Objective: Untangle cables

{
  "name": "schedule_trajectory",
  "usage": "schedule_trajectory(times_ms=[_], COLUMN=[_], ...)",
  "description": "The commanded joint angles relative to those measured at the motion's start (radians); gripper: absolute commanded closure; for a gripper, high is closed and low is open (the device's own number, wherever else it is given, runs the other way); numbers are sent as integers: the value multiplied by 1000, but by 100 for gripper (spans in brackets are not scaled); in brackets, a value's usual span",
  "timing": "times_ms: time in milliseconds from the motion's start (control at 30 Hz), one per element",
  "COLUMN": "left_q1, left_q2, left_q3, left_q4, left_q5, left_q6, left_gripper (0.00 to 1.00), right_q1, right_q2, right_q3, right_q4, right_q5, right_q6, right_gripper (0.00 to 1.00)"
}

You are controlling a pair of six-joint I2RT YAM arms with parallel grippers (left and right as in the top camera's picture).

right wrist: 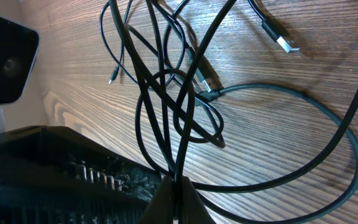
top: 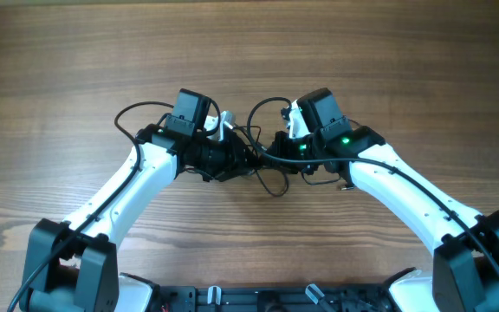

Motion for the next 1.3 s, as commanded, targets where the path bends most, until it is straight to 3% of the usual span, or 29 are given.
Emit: schedule_trajectory(times_ms=[0,567,833,1000,1133,1267], left_q1=[-3,-5,-5,4,58,192], left_q2=[-17,-17,-17,-17,-18,-18], left_q3=[6,6,6,6,6,6], left_q4=[-9,18,20,21,-36,-112], left_q5=[-17,-111,-111,-113,-113,-109], left_q6=[-16,-142,-143,-141,-40,30], left_gripper=[74,74,94,96,96,96], right_q1=[-3,-3,-3,-3,-3,-3], right_q2=[-3,-3,-3,-3,-3,-3], right_q3=[0,0,0,0,0,0], right_q4=[-1,-4,-8,-8,-12,-49], right_q5=[3,2,2,3,6,107], right_q6=[-20,-20,-21,-21,-34,-47], right_gripper=[96,96,96,96,96,96])
